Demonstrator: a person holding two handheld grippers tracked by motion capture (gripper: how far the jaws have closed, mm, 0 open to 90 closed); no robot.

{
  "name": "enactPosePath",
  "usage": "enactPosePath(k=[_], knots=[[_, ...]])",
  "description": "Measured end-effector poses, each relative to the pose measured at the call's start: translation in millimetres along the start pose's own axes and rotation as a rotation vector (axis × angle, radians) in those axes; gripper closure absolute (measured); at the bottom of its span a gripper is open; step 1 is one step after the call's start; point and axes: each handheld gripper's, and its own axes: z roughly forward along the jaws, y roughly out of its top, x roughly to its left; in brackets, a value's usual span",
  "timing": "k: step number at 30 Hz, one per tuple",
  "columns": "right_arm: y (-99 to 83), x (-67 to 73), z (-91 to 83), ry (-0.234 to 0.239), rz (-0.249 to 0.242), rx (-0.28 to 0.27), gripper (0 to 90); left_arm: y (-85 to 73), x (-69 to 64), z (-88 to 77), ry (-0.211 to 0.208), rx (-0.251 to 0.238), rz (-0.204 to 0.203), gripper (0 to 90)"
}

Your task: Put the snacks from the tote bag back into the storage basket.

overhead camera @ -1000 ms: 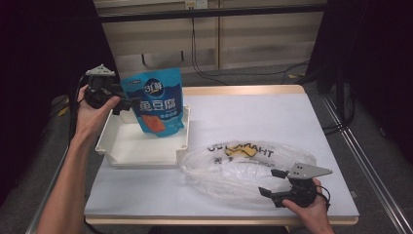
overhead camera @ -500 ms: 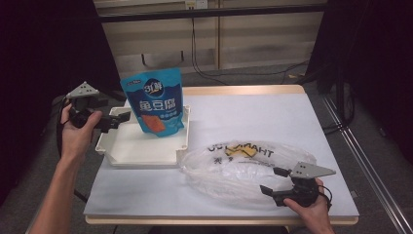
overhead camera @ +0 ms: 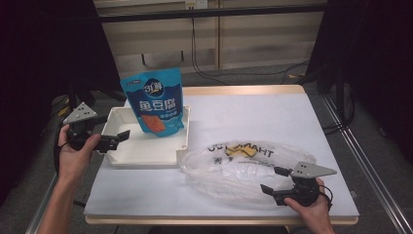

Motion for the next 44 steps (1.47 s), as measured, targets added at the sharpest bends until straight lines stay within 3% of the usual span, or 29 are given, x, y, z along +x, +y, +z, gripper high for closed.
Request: enactPosePath(k=[4, 6, 7, 8, 10, 13, 18, 23, 24, 27, 29, 31, 33, 36, 38, 42, 44], knots=[[0.0, -0.2, -1.4, -0.008, 0.005, -0.003, 19.9, -14.2, -7.8, -3.3, 0.012, -0.011, -0.023, 3.5], [0.0, -0.7, -0.3, -0.007, 0.005, 0.000, 19.9, -21.9, -14.8, -7.3, 0.016, -0.036, -0.066, 3.5], [0.2, -0.6, 0.3, -0.006, 0.001, 0.001, 19.9, -25.6, -19.7, -9.8, 0.052, -0.038, -0.059, 3.4], [0.3, 0.0, 0.8, -0.004, 0.001, 0.005, 19.9, -29.5, -24.8, -11.1, 0.064, -0.040, -0.034, 3.2], [0.1, 0.7, 1.2, 0.000, 0.000, 0.009, 19.9, -38.0, -31.4, -10.8, 0.021, -0.028, -0.029, 3.1], [-0.2, 0.6, 0.2, 0.000, -0.005, 0.006, 19.9, -49.8, -40.3, -11.6, 0.031, -0.040, -0.019, 2.8], [-0.6, -0.1, -1.0, -0.007, 0.001, 0.003, 19.9, -63.3, -52.5, -11.7, 0.014, -0.056, -0.054, 2.8], [0.0, 0.2, 0.4, -0.002, -0.001, 0.009, 20.0, -69.6, -67.9, -8.0, 0.003, -0.048, -0.036, 2.8], [-0.1, 0.5, 0.4, 0.000, -0.005, 0.008, 20.0, -72.1, -71.3, -7.1, -0.019, -0.048, -0.052, 2.8], [-0.8, 0.4, -0.2, 0.001, -0.004, 0.008, 20.1, -81.0, -82.5, -0.4, -0.015, -0.020, -0.082, 2.6], [-1.0, -0.2, -0.4, 0.003, -0.003, 0.005, 20.1, -85.4, -86.9, 5.4, -0.049, -0.016, -0.079, 2.6], [-1.0, 0.0, -0.7, 0.000, -0.003, 0.008, 20.1, -89.6, -91.9, 9.6, -0.049, -0.010, -0.058, 2.4], [-1.2, 0.8, -1.7, 0.000, -0.003, 0.005, 20.1, -96.8, -94.8, 13.3, -0.074, -0.037, -0.098, 2.3], [-1.7, -0.2, -2.3, -0.003, -0.001, 0.007, 20.0, -104.1, -94.5, 17.1, -0.055, -0.024, -0.059, 2.3], [-1.8, -0.7, -3.0, -0.005, -0.003, 0.005, 20.0, -107.3, -92.9, 17.9, -0.053, -0.028, -0.054, 2.3], [-2.6, -0.7, -7.0, -0.019, -0.005, -0.006, 19.8, -113.2, -88.2, 20.7, -0.072, -0.023, -0.062, 2.2], [-2.3, -1.5, -8.8, -0.024, -0.003, -0.012, 19.8, -116.0, -86.9, 21.8, -0.084, -0.027, -0.085, 2.3]])
